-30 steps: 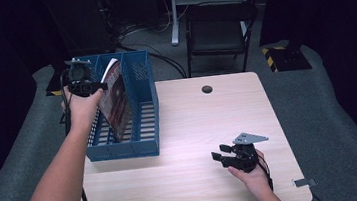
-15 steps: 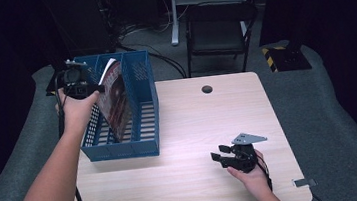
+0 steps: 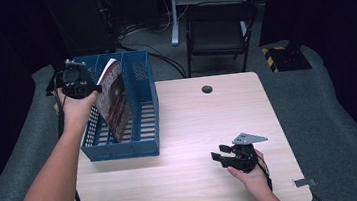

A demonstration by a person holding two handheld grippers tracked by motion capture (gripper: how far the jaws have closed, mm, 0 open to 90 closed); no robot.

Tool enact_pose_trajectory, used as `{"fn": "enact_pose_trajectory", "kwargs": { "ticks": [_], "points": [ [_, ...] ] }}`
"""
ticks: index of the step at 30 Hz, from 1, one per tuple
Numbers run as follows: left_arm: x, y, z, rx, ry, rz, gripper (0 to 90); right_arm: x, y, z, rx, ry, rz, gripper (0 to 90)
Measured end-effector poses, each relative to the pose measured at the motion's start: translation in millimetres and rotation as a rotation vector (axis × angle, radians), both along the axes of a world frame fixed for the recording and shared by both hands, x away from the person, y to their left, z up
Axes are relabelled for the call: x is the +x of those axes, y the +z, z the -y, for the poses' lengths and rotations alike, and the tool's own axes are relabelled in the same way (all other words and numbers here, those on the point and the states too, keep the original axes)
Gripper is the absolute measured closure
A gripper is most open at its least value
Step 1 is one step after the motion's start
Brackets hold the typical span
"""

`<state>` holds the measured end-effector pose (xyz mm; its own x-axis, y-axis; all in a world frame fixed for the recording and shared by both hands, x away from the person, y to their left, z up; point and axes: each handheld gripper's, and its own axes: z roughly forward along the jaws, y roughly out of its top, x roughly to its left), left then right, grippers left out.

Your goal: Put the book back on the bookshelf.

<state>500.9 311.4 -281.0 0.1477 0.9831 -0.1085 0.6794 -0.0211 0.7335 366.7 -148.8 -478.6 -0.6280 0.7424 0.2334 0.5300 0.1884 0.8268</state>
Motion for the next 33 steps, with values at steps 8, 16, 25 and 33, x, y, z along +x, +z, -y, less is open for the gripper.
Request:
{"fn": "enact_pose_trajectory", "kwargs": {
  "ticks": [8, 16, 25, 33],
  "points": [
    [0.7, -1.8, -6.6, -0.021, 0.028, 0.014, 84.6, 0.0, 0.8, 2.0, 0.006, -0.01, 0.0, 49.8],
    [5.3, 0.1, -7.3, -0.025, 0.048, 0.024, 84.6, 0.3, 1.1, 2.5, 0.012, -0.012, 0.003, 50.0],
    [8.4, -0.6, -4.5, -0.033, 0.096, 0.069, 84.7, 0.2, 1.8, 4.0, 0.006, -0.007, 0.011, 50.0],
    [7.9, -3.2, -3.6, -0.029, 0.127, 0.118, 84.7, -0.5, 1.5, 2.8, 0.012, -0.011, 0.001, 50.0]
  ]
}}
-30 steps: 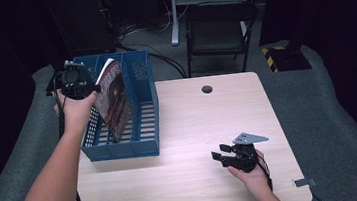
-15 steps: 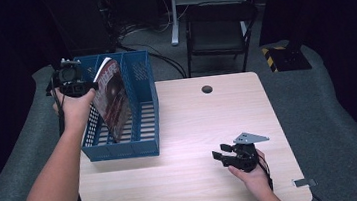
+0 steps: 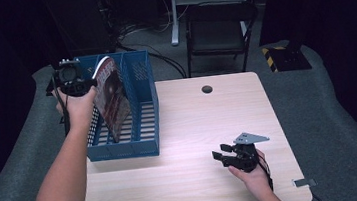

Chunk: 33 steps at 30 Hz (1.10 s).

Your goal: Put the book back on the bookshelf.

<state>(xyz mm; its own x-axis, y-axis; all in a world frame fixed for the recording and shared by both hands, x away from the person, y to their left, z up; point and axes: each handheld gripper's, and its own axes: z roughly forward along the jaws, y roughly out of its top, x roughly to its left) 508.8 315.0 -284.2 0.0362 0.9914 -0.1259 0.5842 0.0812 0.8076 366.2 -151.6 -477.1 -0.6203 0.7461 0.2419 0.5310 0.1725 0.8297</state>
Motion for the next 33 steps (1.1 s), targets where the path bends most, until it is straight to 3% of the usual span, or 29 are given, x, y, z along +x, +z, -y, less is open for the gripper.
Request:
{"fn": "enact_pose_trajectory", "kwargs": {
  "ticks": [8, 12, 14, 18, 30, 33],
  "points": [
    [-3.7, -3.3, 1.2, 0.02, -0.001, 0.004, 84.3, 0.3, -0.5, -1.1, -0.006, 0.005, 0.004, 50.1],
    [-6.4, -4.3, -1.0, 0.01, -0.013, -0.005, 83.9, 0.3, -0.5, -1.3, -0.005, 0.008, 0.002, 50.0],
    [-7.1, -3.9, -2.9, -0.005, -0.019, -0.018, 83.5, 0.2, -0.4, -1.5, -0.006, 0.01, -0.001, 50.0],
    [-2.1, -3.7, -5.4, -0.02, -0.059, -0.085, 80.8, 0.3, -0.8, -2.8, -0.007, 0.011, 0.0, 50.0],
    [12.0, 1.3, -2.3, -0.043, -0.088, -0.122, 80.1, 1.6, -1.8, -2.9, -0.01, 0.017, -0.005, 50.0],
    [13.6, 2.3, -2.1, -0.031, -0.09, -0.126, 82.4, 1.4, -1.6, -2.3, -0.009, 0.015, -0.006, 50.0]
  ]
}}
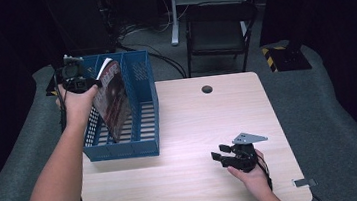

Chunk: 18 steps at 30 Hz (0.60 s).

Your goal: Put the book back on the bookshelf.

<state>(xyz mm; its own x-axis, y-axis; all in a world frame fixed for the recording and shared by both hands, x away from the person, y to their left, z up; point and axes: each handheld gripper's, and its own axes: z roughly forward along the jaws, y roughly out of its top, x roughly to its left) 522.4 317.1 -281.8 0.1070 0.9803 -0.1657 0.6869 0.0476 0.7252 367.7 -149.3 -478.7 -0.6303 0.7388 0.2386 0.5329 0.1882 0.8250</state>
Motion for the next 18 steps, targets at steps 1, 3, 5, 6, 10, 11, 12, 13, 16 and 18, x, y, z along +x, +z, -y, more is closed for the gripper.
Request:
{"fn": "enact_pose_trajectory", "kwargs": {
  "ticks": [1, 3, 5, 6, 10, 11, 12, 13, 16, 18],
  "points": [
    [0.4, 0.4, 0.7, 0.004, 0.002, -0.002, 83.2, -0.3, 0.2, -0.1, 0.002, -0.001, -0.003, 50.0],
    [0.5, 1.0, 1.8, 0.014, 0.012, -0.005, 84.0, -0.5, 0.4, -0.1, 0.0, -0.003, -0.003, 50.0],
    [0.1, 0.7, 2.6, 0.014, 0.019, -0.001, 84.3, -0.4, 0.5, -0.1, 0.001, -0.002, -0.001, 50.0],
    [-0.3, 0.3, 2.0, 0.018, 0.022, 0.003, 84.4, 0.0, 0.4, 0.2, -0.001, 0.001, 0.004, 50.0],
    [-1.8, -2.6, 1.2, 0.017, 0.05, 0.03, 84.6, 0.4, 0.6, 0.8, -0.003, -0.001, 0.003, 50.0],
    [-2.2, -3.4, 2.0, 0.02, 0.058, 0.037, 84.6, 0.2, 0.7, 0.9, -0.002, -0.001, 0.004, 50.0],
    [-2.4, -3.4, 2.8, 0.024, 0.063, 0.037, 84.7, 0.2, 0.8, 0.9, -0.003, -0.001, 0.004, 50.0],
    [-2.6, -3.2, 3.8, 0.037, 0.067, 0.048, 84.6, 0.2, 0.8, 1.0, -0.004, -0.001, 0.004, 50.0],
    [-2.1, -4.7, 7.2, 0.04, 0.076, 0.074, 84.7, 0.4, 0.5, 1.0, -0.004, -0.005, 0.002, 50.0],
    [-1.4, -5.6, 8.4, 0.046, 0.087, 0.084, 84.7, 0.5, 0.6, 1.2, -0.007, -0.003, 0.001, 50.0]
  ]
}}
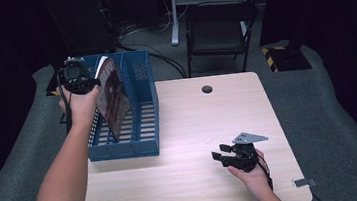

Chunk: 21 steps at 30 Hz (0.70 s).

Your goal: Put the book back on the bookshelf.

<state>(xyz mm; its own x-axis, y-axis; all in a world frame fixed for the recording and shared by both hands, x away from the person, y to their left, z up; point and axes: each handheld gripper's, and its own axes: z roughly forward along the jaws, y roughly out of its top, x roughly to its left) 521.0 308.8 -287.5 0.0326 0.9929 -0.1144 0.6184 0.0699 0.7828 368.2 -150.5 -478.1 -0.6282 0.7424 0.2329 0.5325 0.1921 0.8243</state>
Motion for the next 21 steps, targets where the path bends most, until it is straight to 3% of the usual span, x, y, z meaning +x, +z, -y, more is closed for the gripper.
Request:
{"fn": "enact_pose_trajectory", "kwargs": {
  "ticks": [8, 14, 21],
  "points": [
    [0.4, -2.5, -0.6, 0.0, 0.015, 0.029, 84.6, 0.4, -0.2, 1.2, 0.005, -0.001, 0.001, 50.0],
    [1.8, -2.8, -2.0, -0.029, 0.022, 0.017, 84.4, 0.3, 0.1, 0.7, 0.004, 0.0, 0.005, 50.0],
    [2.8, -4.7, -2.5, -0.027, 0.008, 0.019, 80.1, 0.1, 0.4, 0.6, 0.003, 0.003, 0.01, 50.0]
  ]
}}
